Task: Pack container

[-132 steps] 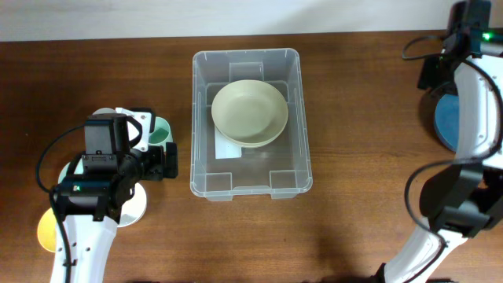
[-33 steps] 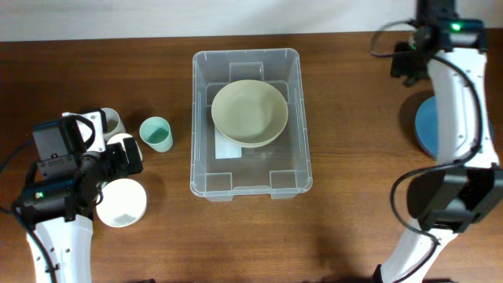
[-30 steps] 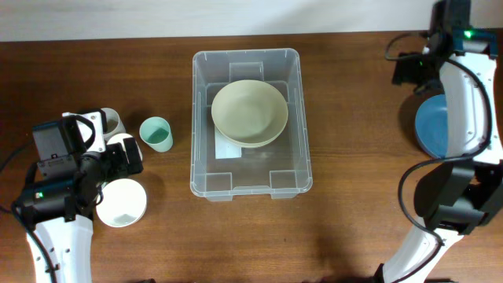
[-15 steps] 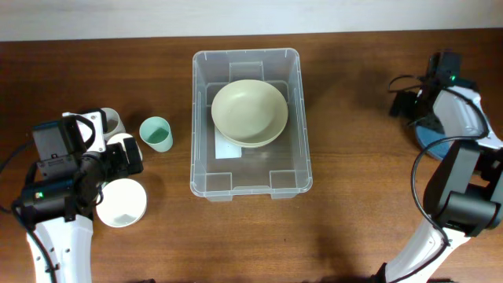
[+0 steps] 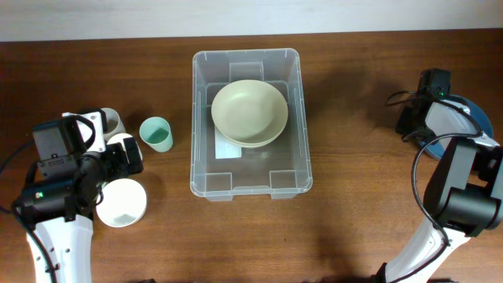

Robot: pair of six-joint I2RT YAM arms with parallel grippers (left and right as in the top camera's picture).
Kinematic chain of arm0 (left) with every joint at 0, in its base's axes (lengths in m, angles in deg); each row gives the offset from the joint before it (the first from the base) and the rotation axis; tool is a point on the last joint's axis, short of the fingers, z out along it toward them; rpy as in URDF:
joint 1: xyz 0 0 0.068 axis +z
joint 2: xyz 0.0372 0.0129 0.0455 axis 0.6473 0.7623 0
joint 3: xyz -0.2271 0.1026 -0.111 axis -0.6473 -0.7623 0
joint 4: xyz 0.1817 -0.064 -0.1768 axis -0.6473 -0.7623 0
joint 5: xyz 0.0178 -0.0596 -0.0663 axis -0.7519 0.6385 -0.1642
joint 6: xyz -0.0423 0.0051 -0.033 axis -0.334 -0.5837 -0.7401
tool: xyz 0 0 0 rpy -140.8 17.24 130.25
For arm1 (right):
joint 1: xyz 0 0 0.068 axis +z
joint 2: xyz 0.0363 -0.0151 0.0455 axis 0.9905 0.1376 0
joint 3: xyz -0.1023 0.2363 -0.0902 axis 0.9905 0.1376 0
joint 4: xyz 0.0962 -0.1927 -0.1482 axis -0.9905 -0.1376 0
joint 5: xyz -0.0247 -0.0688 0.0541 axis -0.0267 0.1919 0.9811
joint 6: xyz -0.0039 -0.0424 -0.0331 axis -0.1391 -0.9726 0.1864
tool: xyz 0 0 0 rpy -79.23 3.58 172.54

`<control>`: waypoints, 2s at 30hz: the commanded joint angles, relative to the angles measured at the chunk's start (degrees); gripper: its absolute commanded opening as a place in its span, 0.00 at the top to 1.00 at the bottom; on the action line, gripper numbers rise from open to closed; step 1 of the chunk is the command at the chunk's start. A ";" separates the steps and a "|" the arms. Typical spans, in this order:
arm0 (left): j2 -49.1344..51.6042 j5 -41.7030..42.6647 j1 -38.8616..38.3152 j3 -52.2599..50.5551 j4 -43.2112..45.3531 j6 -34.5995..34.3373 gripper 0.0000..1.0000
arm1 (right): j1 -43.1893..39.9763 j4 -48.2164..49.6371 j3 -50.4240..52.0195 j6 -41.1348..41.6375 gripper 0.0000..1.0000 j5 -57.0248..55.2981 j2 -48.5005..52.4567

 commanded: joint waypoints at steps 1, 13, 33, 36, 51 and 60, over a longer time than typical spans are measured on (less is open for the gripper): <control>-0.26 0.68 0.31 1.09 -0.04 -0.61 0.01 | -0.46 0.52 0.70 0.31 0.46 -2.25 0.52; -0.26 0.68 0.28 1.09 -0.09 -0.61 0.00 | -0.46 0.63 0.70 0.31 0.79 -2.23 1.40; -0.26 0.66 0.31 1.09 -0.07 -0.59 0.01 | 3.04 1.22 -1.73 -2.45 0.96 1.51 -5.55; -0.26 0.66 0.31 1.09 -0.04 -0.59 0.01 | 5.84 0.59 -4.00 -7.04 0.96 5.16 -10.56; -0.26 0.66 0.31 1.09 -0.20 -0.59 0.01 | 34.07 -9.11 -14.32 -41.53 0.96 18.49 -23.28; -0.26 0.66 0.31 1.07 -0.72 -0.59 0.01 | 50.03 -12.13 -14.23 -53.35 0.96 18.53 -18.82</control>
